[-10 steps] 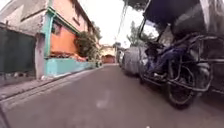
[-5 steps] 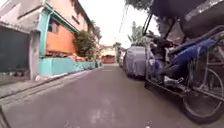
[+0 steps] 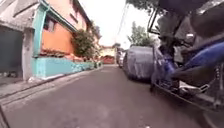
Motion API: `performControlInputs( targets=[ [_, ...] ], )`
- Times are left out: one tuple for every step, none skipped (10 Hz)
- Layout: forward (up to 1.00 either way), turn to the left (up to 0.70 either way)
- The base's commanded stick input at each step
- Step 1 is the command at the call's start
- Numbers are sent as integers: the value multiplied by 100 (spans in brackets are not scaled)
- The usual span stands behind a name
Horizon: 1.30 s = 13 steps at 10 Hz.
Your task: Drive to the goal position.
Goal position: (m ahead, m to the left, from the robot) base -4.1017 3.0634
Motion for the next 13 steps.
performControlInputs(
  targets=[
    [70,0],
    [70,0],
    [70,0],
    [70,0],
    [70,0],
    [70,0],
    [70,0],
    [70,0],
    [70,0],
    [70,0],
    [70,0],
    [70,0],
    [70,0]
  ],
)
